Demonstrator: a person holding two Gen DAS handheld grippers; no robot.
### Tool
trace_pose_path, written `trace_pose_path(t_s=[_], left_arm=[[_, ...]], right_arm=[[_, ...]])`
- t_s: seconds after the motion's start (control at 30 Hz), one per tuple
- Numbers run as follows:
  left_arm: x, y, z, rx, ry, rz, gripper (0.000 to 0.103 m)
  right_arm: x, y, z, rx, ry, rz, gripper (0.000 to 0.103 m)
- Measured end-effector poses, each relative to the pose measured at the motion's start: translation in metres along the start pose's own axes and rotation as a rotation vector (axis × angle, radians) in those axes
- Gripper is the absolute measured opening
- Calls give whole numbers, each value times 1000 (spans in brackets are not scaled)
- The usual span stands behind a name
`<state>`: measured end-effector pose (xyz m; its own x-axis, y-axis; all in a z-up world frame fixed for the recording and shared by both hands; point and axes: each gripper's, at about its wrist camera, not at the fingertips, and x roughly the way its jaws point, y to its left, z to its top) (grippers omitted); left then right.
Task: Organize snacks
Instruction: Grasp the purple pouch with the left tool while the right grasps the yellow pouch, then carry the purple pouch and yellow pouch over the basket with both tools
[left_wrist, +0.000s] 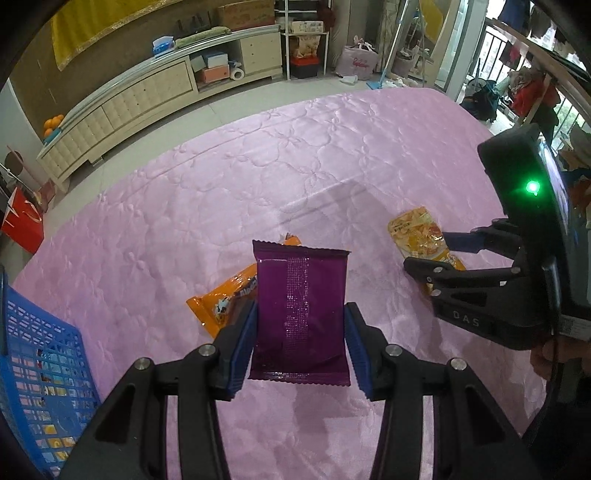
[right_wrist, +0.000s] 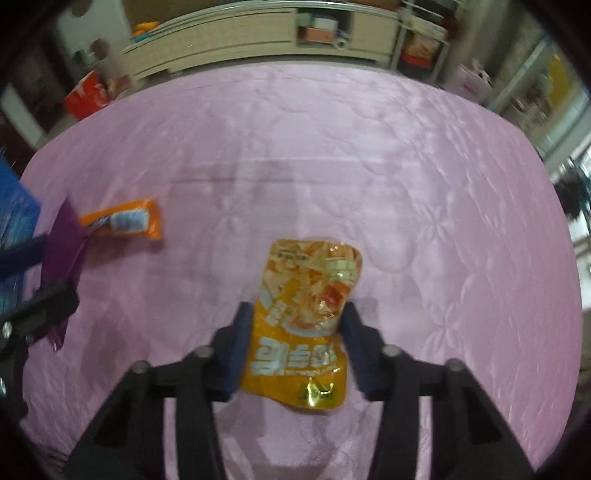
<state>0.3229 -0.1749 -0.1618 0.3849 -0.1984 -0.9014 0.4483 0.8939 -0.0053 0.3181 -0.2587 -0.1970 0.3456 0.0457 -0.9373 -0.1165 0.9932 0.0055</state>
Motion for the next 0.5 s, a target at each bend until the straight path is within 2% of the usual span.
trace_pose_path(t_s=[0.07, 0.13, 0.37, 0.5], left_arm=[[-1, 0, -1, -2, 0, -1, 44], [0, 1, -2, -4, 1, -1, 44], [-16, 4, -6, -16, -22, -1, 44], [-36, 8, -10, -27, -51, 7, 44]], right_arm=[[-2, 2, -2, -13, 2, 28, 32], [-6, 5, -4, -20, -6, 50, 13], [-13, 7, -16, -12, -2, 124, 13], [-41, 7, -24, -15, -35, 141, 13]])
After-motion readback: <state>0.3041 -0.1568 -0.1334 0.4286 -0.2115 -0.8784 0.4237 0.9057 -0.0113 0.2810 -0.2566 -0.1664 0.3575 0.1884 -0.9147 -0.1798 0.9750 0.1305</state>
